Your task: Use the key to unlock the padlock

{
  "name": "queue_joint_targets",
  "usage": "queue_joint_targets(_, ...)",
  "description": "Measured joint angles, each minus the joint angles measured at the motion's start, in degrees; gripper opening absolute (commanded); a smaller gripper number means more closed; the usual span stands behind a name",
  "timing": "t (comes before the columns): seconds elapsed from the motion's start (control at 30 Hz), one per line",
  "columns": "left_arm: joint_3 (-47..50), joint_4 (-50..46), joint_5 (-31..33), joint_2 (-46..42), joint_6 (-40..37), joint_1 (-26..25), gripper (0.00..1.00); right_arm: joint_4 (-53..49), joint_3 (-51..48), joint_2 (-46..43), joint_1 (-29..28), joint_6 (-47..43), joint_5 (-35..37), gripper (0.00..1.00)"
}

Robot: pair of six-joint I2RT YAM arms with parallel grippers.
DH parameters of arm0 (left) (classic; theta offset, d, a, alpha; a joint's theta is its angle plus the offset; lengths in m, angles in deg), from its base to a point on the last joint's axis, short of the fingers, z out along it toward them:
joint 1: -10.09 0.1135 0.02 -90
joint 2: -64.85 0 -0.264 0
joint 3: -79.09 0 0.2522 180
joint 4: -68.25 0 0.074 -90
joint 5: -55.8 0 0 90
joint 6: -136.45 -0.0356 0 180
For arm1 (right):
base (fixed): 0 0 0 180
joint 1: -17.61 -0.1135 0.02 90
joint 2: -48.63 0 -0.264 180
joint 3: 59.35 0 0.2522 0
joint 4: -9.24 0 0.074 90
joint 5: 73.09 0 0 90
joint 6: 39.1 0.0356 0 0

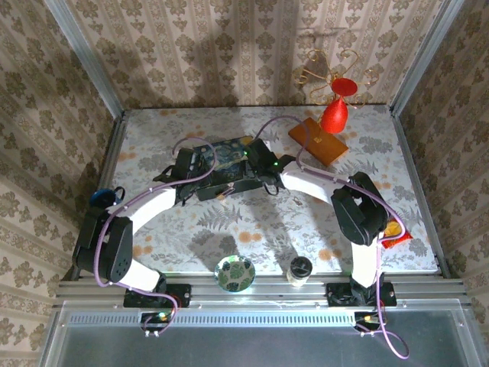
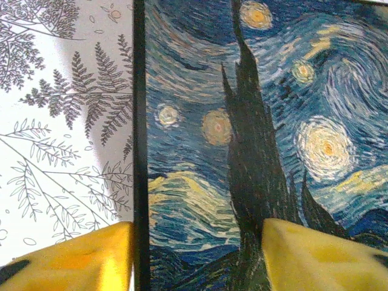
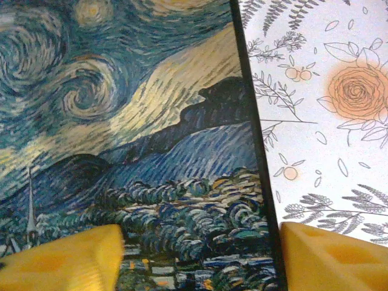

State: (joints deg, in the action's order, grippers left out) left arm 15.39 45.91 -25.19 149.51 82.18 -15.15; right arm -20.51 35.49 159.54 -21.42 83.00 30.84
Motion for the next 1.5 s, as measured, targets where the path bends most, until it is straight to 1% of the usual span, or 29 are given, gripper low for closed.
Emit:
queue_joint_targets(0.1, -0.20, -0.52, -0.33, -1.27, -0.46, -0.31, 0.76, -1.18, 1.31, 0.37, -0.81, -0.50, 0.37, 0.90)
queue_joint_targets(0.17, -0.39, -1.09, -0.48, -2.95, -1.31, -0.39, 0.85, -1.97, 1.92, 0.35, -1.27, -1.03, 0.50, 0.91)
queue_joint_targets(0.2, -0.79, -1.46, -0.57, -4.09, -1.84, -0.59, 0.88, -2.38, 2.36, 0.35, -1.49, -1.46, 0.63, 0.91)
queue_joint_targets(0.3, -1.86, -2.08, -0.63, -7.72, -3.13, -1.01, 0.95, -3.34, 2.56, -0.76, -1.77, -2.19, 0.94, 0.91)
queue_joint_targets(0.33, -1.97, -2.25, -0.59, -9.07, -3.63, -1.05, 0.96, -3.91, 2.54, -1.51, -1.77, -2.36, 1.11, 0.91)
queue_joint_targets(0.4, -1.97, -3.30, -0.57, -12.35, -4.74, -1.05, 1.00, -4.31, 1.53, -4.28, -1.77, -2.78, 1.79, 0.91)
queue_joint_targets(0.47, -1.95, -4.35, -0.42, -14.88, -5.49, -1.03, 0.99, -5.16, -0.61, -8.55, -1.77, -3.15, 2.78, 0.92)
queue_joint_targets(0.53, -1.62, -5.57, -0.39, -17.20, -6.19, -1.05, 0.93, -6.01, -2.82, -13.07, -1.75, -3.23, 4.00, 0.91)
queue_joint_targets(0.6, -0.55, -6.16, -0.90, -19.02, -6.60, -1.44, 0.90, -7.56, -5.51, -17.75, -1.75, -3.19, 5.60, 0.91)
queue_joint_targets(0.7, 2.47, -6.01, -3.15, -20.00, -6.40, -2.84, 0.82, -10.51, -9.88, -22.95, -1.70, -2.47, 8.11, 0.91)
queue_joint_targets(0.77, 4.57, -5.88, -4.90, -19.30, -6.16, -4.17, 0.80, -12.48, -13.49, -25.57, -1.62, -1.40, 9.53, 0.90)
queue_joint_targets(0.83, 5.77, -5.49, -6.80, -17.18, -6.01, -5.81, 0.79, -14.03, -17.25, -27.52, -1.29, 0.04, 10.43, 0.90)
queue_joint_targets(1.0, 5.29, -2.91, -9.88, -7.96, -6.47, -9.86, 0.80, -17.07, -25.46, -30.53, 0.66, 4.46, 11.45, 0.91)
queue_joint_targets(1.1, 4.07, -2.10, -10.34, -2.60, -7.13, -10.34, 0.81, -17.70, -27.76, -32.06, 1.31, 6.23, 11.63, 0.91)
queue_joint_targets(1.3, 1.16, -1.22, -10.62, 5.44, -8.02, -10.34, 0.84, -17.44, -28.24, -32.98, 1.79, 7.37, 11.82, 0.92)
queue_joint_targets(1.5, -2.12, 0.61, -11.30, 8.70, -8.37, -10.43, 0.85, -16.76, -29.55, -32.81, 3.67, 7.41, 11.80, 0.92)
